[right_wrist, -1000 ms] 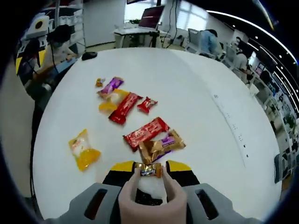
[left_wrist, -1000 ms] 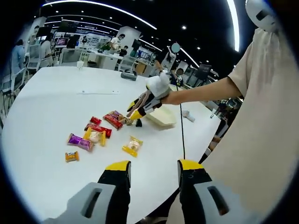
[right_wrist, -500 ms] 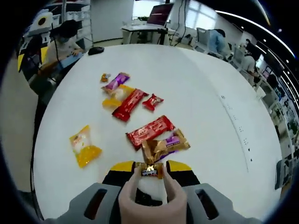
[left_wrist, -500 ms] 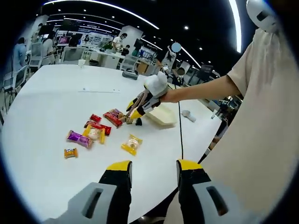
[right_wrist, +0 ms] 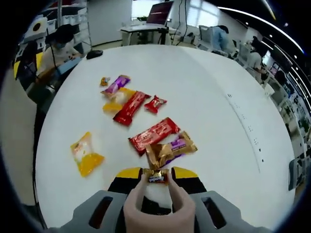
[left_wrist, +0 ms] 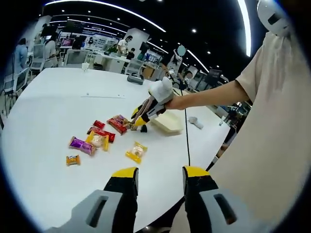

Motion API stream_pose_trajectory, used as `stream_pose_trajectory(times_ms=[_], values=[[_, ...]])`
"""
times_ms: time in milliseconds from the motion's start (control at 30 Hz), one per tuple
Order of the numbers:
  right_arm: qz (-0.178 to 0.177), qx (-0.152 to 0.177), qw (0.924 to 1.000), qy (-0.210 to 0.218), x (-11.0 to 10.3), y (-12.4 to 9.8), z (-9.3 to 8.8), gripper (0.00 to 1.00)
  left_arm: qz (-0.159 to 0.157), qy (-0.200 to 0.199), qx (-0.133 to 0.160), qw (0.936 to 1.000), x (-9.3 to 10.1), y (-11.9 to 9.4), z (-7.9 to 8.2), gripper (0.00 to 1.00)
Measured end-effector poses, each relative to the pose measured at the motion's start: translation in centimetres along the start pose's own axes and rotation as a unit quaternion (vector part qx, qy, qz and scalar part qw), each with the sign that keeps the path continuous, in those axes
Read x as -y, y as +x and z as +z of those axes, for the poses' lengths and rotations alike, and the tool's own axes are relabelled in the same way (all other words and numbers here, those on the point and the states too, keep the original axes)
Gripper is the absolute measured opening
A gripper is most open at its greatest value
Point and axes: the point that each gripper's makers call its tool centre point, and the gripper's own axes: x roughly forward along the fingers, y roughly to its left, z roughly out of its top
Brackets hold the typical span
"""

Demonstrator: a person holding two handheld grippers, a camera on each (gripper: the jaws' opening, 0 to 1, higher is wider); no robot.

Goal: Place the target food into the container with the food tongs after gripping and lifting it, then release it inside without dropping or visibly crushing the food.

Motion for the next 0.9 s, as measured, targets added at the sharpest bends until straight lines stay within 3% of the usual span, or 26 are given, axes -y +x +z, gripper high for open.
stream_pose_trajectory(times_ms=[233, 633, 900], values=[[-0.017, -0.002, 0.9987, 0.048, 0.1, -0.3, -0.5, 0.2, 0.007, -0.004, 0.026, 0.9996, 0.0, -0.5, 1.1, 0.32], [-0.05, 0.025, 0.9922, 0.111, 0.8, -1.1, -0.7, 0.19, 0.015, 0.002, 0.017, 0.9997, -0.2, -1.3, 0.7, 0.34], [-0.064, 0.037, 0.9898, 0.121, 0.9, -2.6, -0.6, 0.19, 0.009, 0.008, 0.017, 0.9998, 0.5, -1.0, 0.7, 0.34]])
